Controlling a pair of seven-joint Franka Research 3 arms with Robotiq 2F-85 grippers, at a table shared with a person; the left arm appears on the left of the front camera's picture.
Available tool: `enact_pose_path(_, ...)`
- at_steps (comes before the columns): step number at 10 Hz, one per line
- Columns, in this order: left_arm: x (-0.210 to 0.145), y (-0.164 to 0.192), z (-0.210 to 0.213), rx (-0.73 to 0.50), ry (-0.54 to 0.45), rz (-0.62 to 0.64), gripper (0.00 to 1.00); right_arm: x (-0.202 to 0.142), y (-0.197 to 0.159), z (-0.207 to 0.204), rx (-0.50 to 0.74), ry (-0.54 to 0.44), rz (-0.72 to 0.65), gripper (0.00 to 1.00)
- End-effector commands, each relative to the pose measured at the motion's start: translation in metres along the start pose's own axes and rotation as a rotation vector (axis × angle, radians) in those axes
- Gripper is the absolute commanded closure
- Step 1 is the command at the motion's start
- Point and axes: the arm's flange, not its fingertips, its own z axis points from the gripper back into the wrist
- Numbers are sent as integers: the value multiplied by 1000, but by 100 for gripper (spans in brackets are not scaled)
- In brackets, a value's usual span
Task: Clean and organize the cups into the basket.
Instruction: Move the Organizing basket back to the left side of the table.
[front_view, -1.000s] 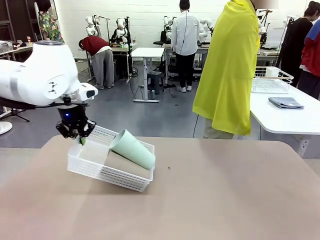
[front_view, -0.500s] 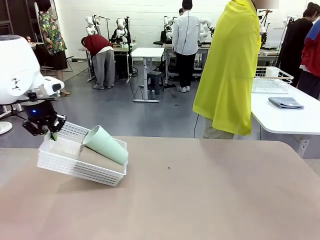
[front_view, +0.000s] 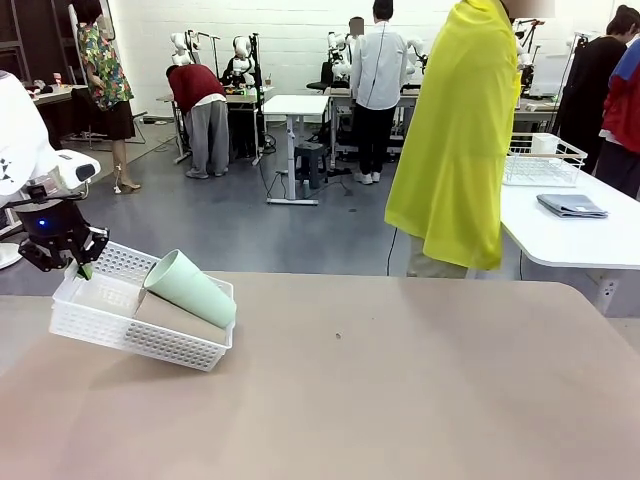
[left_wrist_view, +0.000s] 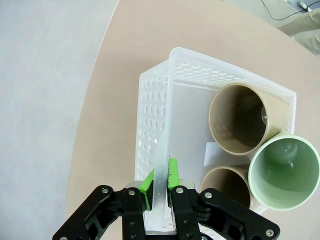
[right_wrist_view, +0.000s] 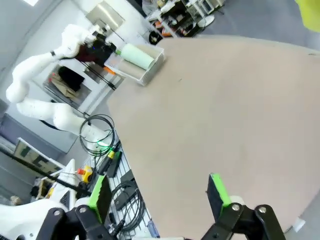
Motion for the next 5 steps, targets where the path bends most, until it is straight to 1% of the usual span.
enact_pose_path(1,-8,15,5,25,-35,37,95,4,-5,-5,-2,11,0,0)
enact_pose_path(2,-5,23,7,21,-18,30,95,0,0,0,0,0,0,0)
enact_pose_path(3,-4,33,5,15,15,8,95,0,7,8,108,-56,-107,0)
enact_pose_path(4,-1,41,3,4,48,-13,95,3,12,17,170,-95,-132,0)
enact_pose_path(5,5,48,1,-7,79,-36,95,7,10,25,194,-130,-148,0)
